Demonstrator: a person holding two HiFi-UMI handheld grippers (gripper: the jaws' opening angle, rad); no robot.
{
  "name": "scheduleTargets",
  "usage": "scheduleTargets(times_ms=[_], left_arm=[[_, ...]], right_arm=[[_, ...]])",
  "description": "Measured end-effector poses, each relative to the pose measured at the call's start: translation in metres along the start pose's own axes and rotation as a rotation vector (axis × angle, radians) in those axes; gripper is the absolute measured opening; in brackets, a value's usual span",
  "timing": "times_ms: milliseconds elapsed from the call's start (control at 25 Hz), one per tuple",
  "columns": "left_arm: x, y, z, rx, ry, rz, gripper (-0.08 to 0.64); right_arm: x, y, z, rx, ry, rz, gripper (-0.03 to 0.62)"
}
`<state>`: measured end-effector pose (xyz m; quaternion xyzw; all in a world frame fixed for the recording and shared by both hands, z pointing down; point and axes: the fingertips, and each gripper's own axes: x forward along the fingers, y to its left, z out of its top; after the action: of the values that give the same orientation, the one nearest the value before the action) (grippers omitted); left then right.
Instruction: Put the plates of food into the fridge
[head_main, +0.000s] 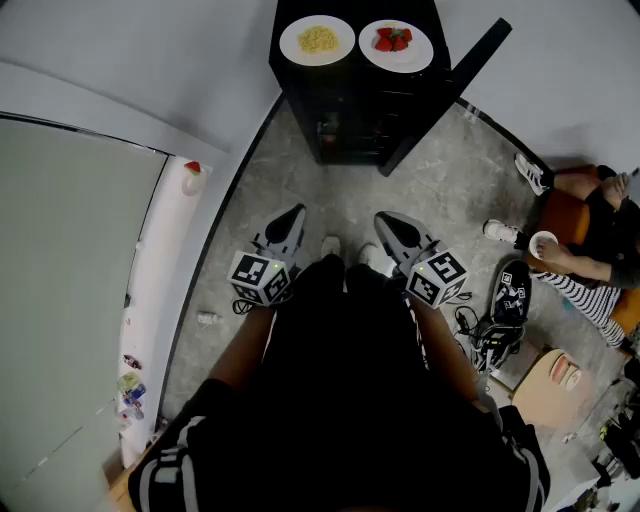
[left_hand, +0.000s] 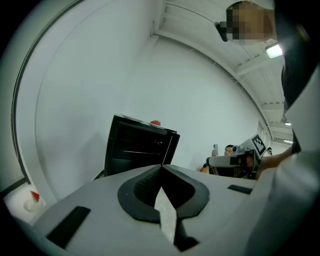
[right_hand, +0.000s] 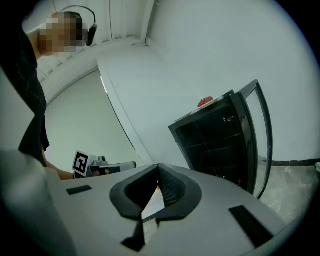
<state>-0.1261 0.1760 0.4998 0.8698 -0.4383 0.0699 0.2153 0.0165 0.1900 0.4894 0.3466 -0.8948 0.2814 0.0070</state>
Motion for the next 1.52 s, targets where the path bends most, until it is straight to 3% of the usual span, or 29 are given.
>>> scheduleTargets(times_ms=[360,600,880,1520], left_arm=[[0.003,-0.017,-0.005,0.01,-0.006,0.012,0.021],[0.016,-0.029,-0.002,0.021,-0.001,-0.001,0.021],[0.028,-0.048,0.006,0.054,-0.007,0.011,0.021],[0.041,-0.041,0.012,0.032,-0.033,0.072,0.021]], right_arm=[[-0.015,-0.008,-0.005,-0.026,0.027,-0.006,0.025],[-0.029,-0.016,0.01,0.02,-0.058,0.013,0.025],[-0.046,-0.03,0.017,0.041,-0.09,0.043,0.025],[-0.037,-0.047,0.022,0.042,-0.029,0.085,0.025]])
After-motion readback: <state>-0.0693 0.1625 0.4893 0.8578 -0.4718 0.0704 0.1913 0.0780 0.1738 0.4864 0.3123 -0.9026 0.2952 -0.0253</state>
